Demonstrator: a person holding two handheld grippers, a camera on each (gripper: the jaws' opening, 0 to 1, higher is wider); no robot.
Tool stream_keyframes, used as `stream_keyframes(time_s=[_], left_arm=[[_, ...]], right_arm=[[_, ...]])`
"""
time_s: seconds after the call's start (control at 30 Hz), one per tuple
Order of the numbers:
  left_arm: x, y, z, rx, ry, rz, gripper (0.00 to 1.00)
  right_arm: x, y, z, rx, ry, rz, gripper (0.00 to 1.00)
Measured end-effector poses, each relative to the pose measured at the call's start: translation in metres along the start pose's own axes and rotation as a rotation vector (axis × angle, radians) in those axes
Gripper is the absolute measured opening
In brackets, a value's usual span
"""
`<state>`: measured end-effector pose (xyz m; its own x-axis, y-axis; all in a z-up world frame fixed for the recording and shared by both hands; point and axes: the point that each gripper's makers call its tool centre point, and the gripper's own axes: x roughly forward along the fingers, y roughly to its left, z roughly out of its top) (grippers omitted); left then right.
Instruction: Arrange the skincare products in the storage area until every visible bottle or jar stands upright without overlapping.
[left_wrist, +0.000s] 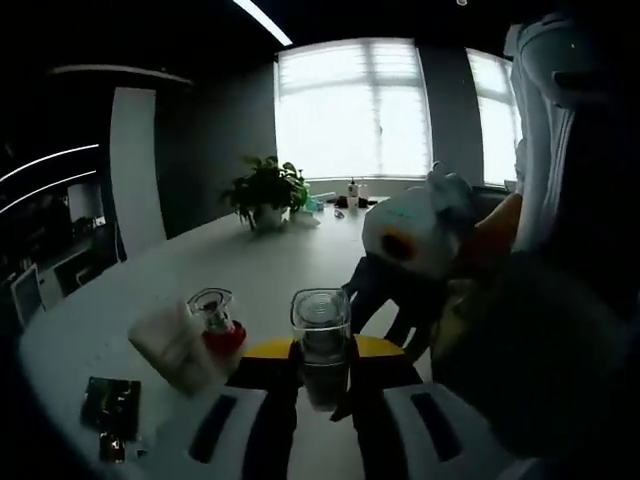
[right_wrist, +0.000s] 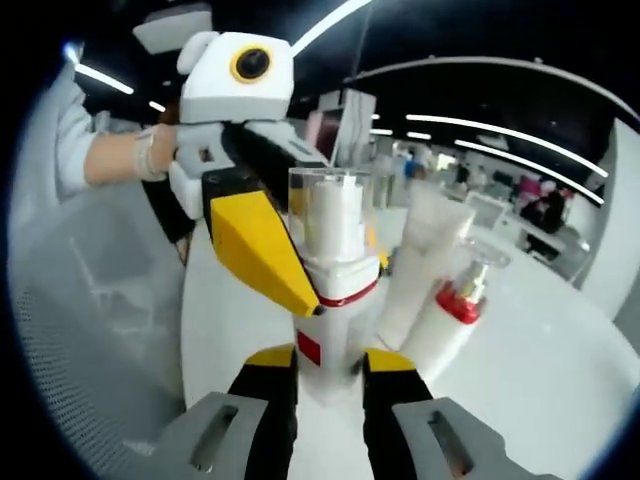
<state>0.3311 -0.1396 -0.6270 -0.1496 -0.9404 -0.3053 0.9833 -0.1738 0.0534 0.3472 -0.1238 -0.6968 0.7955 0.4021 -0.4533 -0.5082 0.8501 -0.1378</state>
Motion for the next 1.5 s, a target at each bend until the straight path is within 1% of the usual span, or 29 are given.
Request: stream_keyframes(time_s=[0.1, 0.17, 0.23, 0.27, 0.33, 0.4, 0.47, 0.5, 0.6, 0.77, 0.9, 1.0, 1.1, 1.13, 1.2, 1.3, 1.33, 1.4, 1.47, 1.5], left_arm=[[0.000, 0.002, -0.004, -0.011, 0.016, 0.020, 0.15], [-0.002, 0.004, -0.006, -0.013, 0.018, 0.029, 0.15], [-0.004, 0.009, -0.009, -0.041, 0.016, 0.048, 0.15], [-0.004, 0.010, -0.010, -0.030, 0.019, 0.048, 0.15], [-0.003, 0.011, -0.014, -0.006, 0.023, 0.057, 0.15], [-0.002, 0.012, -0.019, 0.000, 0.029, 0.062, 0.15], [0.000, 0.014, -0.023, -0.018, 0.029, 0.078, 0.15], [0.000, 0.015, -0.026, -0.026, 0.029, 0.078, 0.15], [0.001, 0.017, -0.031, -0.048, 0.038, 0.078, 0.15], [0.001, 0.021, -0.036, -0.027, 0.054, 0.095, 0.16], [0.001, 0.024, -0.034, -0.027, 0.041, 0.113, 0.17], [0.001, 0.026, -0.032, -0.016, 0.037, 0.126, 0.19], [-0.003, 0.027, -0.026, -0.010, 0.017, 0.137, 0.16], [-0.004, 0.028, -0.024, -0.005, 0.013, 0.141, 0.16], [-0.004, 0.028, -0.018, 0.005, -0.002, 0.151, 0.16], [0.001, 0.019, -0.011, 0.017, -0.020, 0.133, 0.15], [0.003, 0.016, -0.011, 0.018, -0.017, 0.117, 0.15], [0.007, 0.011, -0.012, 0.026, -0.009, 0.109, 0.15], [0.008, 0.010, -0.014, 0.023, -0.004, 0.104, 0.15], [0.008, 0.011, -0.015, 0.022, -0.004, 0.105, 0.15]], right_arm=[[0.007, 0.001, -0.001, 0.011, -0.002, -0.009, 0.16], [0.012, 0.003, 0.000, 0.044, -0.024, -0.009, 0.16], [0.018, 0.004, 0.000, 0.062, -0.036, -0.008, 0.16], [0.020, 0.005, -0.001, 0.065, -0.035, -0.009, 0.16], [0.025, 0.004, -0.002, 0.064, -0.044, -0.017, 0.16], [0.029, 0.004, -0.006, 0.056, -0.037, -0.020, 0.16], [0.032, 0.003, -0.010, 0.058, -0.052, -0.017, 0.16], [0.033, 0.003, -0.011, 0.072, -0.053, -0.017, 0.16], [0.036, 0.005, -0.015, 0.062, -0.047, -0.019, 0.16], [0.040, 0.003, -0.022, 0.067, -0.039, -0.032, 0.16], [0.044, 0.002, -0.032, 0.080, -0.023, -0.047, 0.16], [0.047, -0.001, -0.038, 0.099, -0.024, -0.062, 0.16], [0.049, -0.007, -0.045, 0.110, -0.011, -0.091, 0.16], [0.052, -0.011, -0.049, 0.110, -0.013, -0.100, 0.16], [0.054, -0.015, -0.052, 0.109, -0.020, -0.110, 0.16], [0.057, -0.017, -0.053, 0.109, -0.023, -0.116, 0.16], [0.058, -0.018, -0.053, 0.110, -0.025, -0.122, 0.16], [0.060, -0.021, -0.053, 0.109, -0.032, -0.137, 0.16], [0.063, -0.021, -0.054, 0.114, -0.035, -0.136, 0.16], [0.064, -0.022, -0.053, 0.116, -0.053, -0.137, 0.16]])
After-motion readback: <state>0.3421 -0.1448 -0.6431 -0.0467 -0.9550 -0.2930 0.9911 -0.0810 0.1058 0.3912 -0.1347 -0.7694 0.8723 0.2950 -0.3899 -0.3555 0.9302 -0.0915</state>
